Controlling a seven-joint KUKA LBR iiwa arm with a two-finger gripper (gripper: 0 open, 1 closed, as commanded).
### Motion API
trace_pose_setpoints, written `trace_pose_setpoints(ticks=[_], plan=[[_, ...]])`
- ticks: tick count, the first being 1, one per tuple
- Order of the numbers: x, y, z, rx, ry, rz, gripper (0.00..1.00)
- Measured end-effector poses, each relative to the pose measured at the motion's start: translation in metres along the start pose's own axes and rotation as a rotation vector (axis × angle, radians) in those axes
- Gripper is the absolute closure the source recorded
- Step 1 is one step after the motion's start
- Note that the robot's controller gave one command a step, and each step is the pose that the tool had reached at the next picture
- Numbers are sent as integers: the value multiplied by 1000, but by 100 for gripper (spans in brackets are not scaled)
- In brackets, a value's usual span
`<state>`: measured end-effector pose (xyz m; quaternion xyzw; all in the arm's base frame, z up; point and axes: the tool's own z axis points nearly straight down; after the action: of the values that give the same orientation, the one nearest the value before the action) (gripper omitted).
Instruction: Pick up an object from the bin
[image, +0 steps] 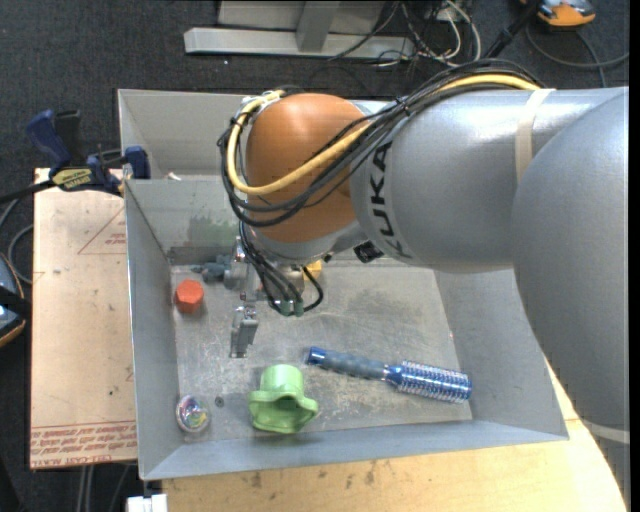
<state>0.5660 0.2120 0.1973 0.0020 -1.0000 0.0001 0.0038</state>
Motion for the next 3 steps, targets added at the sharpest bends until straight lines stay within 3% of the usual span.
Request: trace_pose_setpoints(ticks=[1,2,3], plan=[[-84,28,115,-2,-12,-76,0],[-79,39,96,-3,-12,18,0],[-85,39,63,-4,-13,110,0]])
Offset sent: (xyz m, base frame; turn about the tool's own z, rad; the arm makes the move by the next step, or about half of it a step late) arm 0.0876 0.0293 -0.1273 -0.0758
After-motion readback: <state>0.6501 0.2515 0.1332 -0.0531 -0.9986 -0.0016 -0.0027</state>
